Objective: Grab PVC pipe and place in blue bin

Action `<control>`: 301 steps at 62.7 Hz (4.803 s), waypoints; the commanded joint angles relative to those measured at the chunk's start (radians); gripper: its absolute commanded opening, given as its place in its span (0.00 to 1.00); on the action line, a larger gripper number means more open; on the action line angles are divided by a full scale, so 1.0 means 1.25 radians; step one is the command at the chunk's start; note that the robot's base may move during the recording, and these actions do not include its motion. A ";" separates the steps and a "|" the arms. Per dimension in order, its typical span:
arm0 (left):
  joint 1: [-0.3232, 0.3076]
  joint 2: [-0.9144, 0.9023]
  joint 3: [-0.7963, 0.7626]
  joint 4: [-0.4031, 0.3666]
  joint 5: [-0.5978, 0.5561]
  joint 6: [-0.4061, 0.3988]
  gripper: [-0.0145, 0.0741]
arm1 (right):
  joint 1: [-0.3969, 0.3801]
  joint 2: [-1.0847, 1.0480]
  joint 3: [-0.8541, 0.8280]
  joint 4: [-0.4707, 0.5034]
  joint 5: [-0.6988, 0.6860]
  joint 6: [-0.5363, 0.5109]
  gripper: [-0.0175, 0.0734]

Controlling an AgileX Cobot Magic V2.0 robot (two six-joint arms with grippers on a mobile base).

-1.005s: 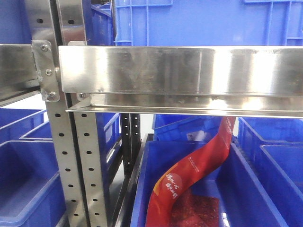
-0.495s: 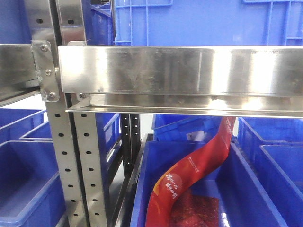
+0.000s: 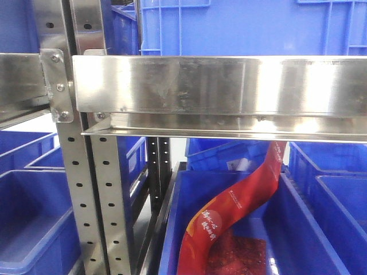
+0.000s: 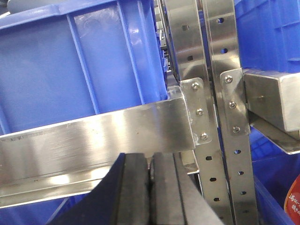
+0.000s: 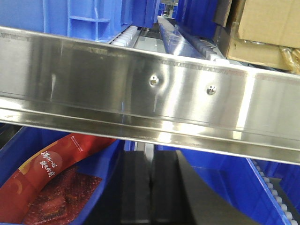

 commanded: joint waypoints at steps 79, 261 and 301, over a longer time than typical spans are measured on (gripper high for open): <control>-0.002 -0.004 -0.002 -0.094 0.016 -0.105 0.04 | -0.004 -0.001 0.002 -0.002 -0.013 -0.002 0.01; -0.002 -0.004 -0.002 -0.175 0.041 -0.040 0.04 | -0.004 -0.001 0.002 -0.002 -0.013 -0.002 0.01; -0.002 -0.004 -0.002 -0.175 0.041 -0.040 0.04 | -0.004 -0.001 0.002 -0.034 -0.158 0.063 0.01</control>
